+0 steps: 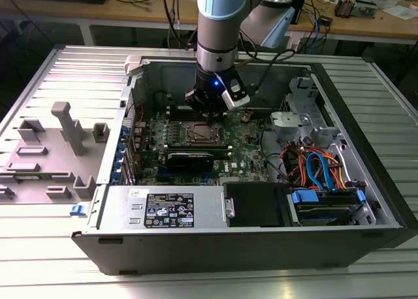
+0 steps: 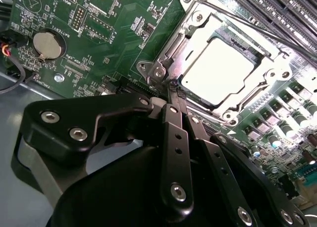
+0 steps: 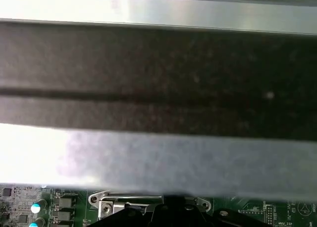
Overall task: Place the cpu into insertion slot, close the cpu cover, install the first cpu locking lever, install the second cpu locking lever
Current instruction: 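Install the first cpu locking lever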
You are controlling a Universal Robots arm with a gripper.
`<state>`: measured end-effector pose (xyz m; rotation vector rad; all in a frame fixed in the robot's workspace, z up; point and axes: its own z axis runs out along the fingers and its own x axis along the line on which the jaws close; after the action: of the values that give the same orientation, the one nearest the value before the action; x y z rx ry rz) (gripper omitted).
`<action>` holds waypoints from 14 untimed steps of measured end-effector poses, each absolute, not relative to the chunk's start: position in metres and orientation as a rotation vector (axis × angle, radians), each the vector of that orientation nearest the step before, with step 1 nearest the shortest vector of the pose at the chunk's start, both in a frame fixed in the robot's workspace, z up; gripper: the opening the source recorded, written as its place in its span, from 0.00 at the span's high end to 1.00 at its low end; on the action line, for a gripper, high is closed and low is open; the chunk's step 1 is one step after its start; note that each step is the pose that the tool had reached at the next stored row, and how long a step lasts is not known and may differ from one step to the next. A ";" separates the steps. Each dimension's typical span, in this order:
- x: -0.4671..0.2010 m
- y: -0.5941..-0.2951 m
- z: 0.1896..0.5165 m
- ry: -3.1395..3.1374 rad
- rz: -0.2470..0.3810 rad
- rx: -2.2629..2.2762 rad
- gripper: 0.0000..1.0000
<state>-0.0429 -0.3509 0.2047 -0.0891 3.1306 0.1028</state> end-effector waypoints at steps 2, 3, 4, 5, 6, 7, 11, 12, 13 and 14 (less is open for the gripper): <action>-0.043 -0.351 0.204 3.131 0.103 -0.089 0.89; -0.043 -0.351 0.204 3.131 0.102 -0.089 0.89; -0.043 -0.351 0.203 3.131 0.102 -0.089 0.89; -0.043 -0.351 0.203 3.131 0.103 -0.089 0.89; -0.043 -0.351 0.203 3.131 0.103 -0.089 0.89; -0.043 -0.351 0.203 3.131 0.103 -0.089 0.89; -0.042 -0.351 0.201 3.131 0.103 -0.089 0.89; -0.042 -0.351 0.201 3.131 0.103 -0.089 0.89; -0.042 -0.351 0.201 3.132 0.103 -0.089 0.89; -0.042 -0.351 0.201 3.132 0.107 -0.089 0.89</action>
<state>-0.0419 -0.3510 0.2006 -0.0893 3.1322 0.1068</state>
